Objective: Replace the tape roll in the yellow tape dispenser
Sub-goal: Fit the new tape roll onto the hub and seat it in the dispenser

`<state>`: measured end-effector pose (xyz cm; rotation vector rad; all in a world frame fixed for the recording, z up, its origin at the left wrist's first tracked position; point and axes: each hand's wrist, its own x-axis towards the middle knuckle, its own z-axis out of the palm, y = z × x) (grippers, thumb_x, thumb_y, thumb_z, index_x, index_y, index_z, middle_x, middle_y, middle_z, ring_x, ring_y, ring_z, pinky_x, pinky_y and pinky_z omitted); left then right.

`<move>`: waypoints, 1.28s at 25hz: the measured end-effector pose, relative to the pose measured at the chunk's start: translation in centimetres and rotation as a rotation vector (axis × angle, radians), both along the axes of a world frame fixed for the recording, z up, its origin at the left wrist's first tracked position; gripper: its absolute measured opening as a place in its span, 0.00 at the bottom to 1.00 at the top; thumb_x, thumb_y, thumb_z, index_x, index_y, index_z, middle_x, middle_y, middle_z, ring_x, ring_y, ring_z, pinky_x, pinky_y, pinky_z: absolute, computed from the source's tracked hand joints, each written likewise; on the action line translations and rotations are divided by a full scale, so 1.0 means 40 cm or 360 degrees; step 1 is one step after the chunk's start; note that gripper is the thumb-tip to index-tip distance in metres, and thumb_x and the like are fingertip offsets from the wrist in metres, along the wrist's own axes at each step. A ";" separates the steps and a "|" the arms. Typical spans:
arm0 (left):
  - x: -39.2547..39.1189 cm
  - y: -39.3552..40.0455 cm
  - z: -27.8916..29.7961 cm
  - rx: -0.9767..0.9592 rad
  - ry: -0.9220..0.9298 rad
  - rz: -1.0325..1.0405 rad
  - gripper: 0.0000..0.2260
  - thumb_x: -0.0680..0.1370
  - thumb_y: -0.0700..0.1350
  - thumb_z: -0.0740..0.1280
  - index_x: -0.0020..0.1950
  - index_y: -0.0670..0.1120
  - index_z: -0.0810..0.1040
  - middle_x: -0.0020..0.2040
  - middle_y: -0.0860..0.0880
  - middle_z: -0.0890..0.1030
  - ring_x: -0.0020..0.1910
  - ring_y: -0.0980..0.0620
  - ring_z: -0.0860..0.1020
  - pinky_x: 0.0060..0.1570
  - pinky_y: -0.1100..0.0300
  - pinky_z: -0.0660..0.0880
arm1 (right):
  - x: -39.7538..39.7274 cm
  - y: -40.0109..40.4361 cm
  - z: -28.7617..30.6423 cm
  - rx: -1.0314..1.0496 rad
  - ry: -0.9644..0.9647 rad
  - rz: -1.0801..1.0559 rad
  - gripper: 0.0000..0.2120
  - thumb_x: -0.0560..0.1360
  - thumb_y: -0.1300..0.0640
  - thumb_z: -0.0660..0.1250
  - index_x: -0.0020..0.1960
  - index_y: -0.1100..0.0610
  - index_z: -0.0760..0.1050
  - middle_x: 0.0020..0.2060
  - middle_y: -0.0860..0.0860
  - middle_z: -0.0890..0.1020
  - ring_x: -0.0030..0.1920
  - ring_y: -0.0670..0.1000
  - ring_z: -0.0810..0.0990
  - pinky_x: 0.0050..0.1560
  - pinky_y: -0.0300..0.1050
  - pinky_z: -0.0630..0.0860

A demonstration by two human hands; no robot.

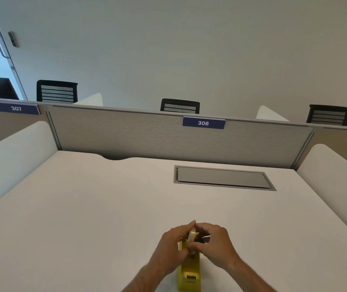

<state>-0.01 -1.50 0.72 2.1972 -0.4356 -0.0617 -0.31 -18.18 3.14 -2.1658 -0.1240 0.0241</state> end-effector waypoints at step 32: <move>-0.005 -0.010 0.018 -0.0861 0.0395 0.0278 0.26 0.67 0.40 0.79 0.60 0.59 0.80 0.56 0.58 0.83 0.50 0.55 0.84 0.42 0.63 0.81 | 0.007 -0.053 0.030 0.0939 0.0361 -0.0176 0.15 0.74 0.74 0.67 0.49 0.58 0.85 0.45 0.57 0.88 0.48 0.56 0.87 0.45 0.43 0.83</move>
